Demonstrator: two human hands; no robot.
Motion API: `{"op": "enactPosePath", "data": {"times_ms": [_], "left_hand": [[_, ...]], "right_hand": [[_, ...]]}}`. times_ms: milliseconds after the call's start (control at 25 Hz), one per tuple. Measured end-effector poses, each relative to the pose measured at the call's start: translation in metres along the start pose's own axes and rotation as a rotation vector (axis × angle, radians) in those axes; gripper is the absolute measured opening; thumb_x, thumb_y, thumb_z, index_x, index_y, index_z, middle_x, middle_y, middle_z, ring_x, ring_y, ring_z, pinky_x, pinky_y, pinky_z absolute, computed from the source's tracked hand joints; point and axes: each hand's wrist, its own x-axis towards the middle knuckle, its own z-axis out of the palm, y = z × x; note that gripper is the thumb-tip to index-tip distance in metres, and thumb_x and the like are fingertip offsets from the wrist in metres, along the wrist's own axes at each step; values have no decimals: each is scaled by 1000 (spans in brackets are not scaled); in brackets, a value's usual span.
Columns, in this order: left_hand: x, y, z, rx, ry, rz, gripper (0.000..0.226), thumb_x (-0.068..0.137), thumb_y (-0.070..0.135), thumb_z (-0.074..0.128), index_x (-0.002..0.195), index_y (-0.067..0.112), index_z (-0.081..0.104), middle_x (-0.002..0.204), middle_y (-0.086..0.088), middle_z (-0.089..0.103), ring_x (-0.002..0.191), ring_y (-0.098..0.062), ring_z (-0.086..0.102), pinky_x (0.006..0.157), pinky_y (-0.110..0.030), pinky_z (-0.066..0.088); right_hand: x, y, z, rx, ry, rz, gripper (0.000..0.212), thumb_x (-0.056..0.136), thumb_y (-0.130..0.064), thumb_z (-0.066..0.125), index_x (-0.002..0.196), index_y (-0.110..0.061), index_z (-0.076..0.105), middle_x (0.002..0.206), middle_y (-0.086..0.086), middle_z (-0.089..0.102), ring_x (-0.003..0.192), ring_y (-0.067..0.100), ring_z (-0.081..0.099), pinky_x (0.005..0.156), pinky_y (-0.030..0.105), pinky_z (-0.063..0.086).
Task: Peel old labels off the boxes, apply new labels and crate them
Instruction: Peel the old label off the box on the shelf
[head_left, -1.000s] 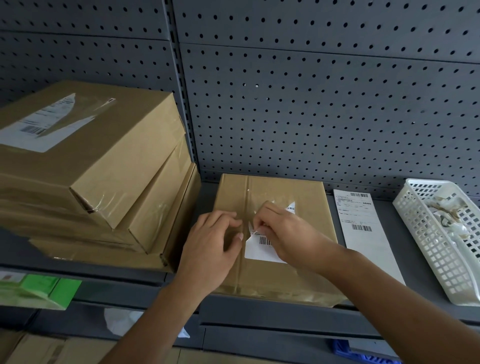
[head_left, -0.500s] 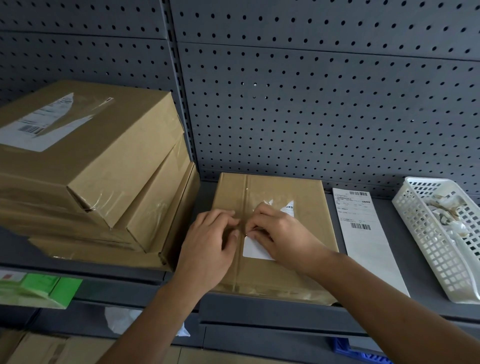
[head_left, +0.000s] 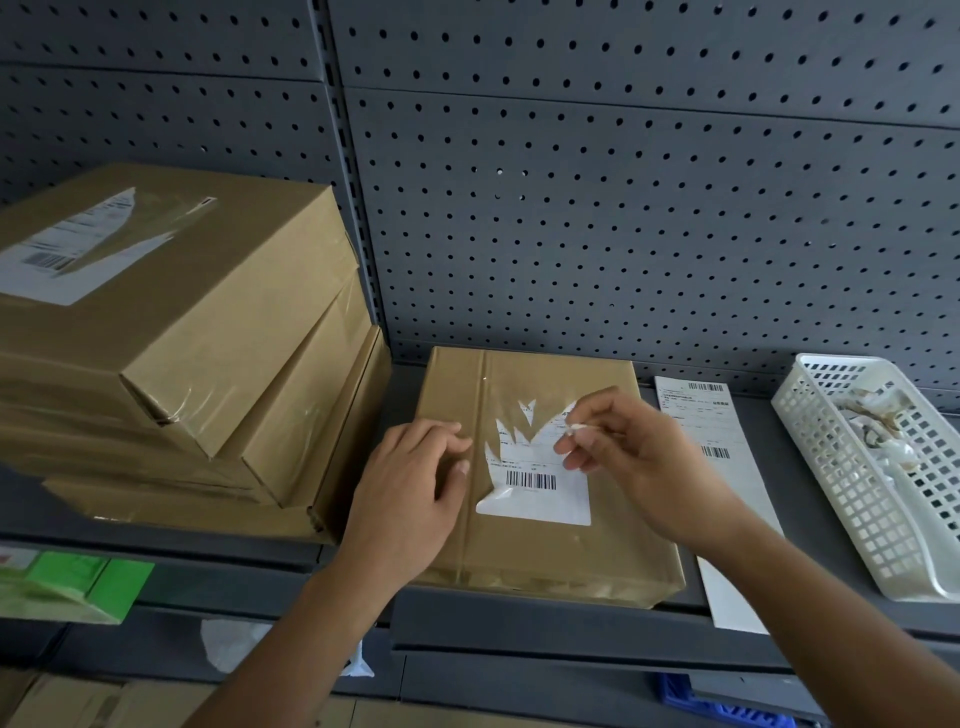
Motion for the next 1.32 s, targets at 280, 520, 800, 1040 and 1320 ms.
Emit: {"op": "enactPosePath", "data": {"times_ms": [280,520,800,1040,1320], "left_hand": [[0,1,0,-15,0,13,24,95,34,52,114,25,64,125,19,56,121,-3,45,99,-35,48],[-1,2,0,-12,-11,4,22,96,34,52,113,26,64,126,20,55,123,-3,44,98,-34,48],[-2,-2,-1,-18,-9,-6,17,96,30,56,111,26,64,126,21,56,122,-3,44,100,-34,47],[1,3,-3,107,-20,23,15,96,30,54,108,25,61,123,17,58,118,-8,49,93,-33,48],[1,10,2,171,-19,27,15,96,27,54,110,27,58,120,13,54,115,-13,49,92,-35,46]], "right_hand": [[6,15,47,-601,-235,-410,14,94,-27,64,106,-21,68,105,-8,57,94,12,53,84,22,46],[2,14,44,-490,-246,-369,9,97,-14,57,90,-17,63,93,-9,58,89,12,55,81,28,47],[-2,3,-23,147,207,76,5,97,-6,55,100,-5,59,89,15,71,76,26,72,79,41,60],[8,14,-29,-151,196,216,39,98,3,41,92,-19,73,86,4,68,75,20,65,74,27,55],[-17,-9,14,-435,-109,106,14,88,-41,66,91,-28,65,93,-16,57,86,-1,55,72,14,43]]}}
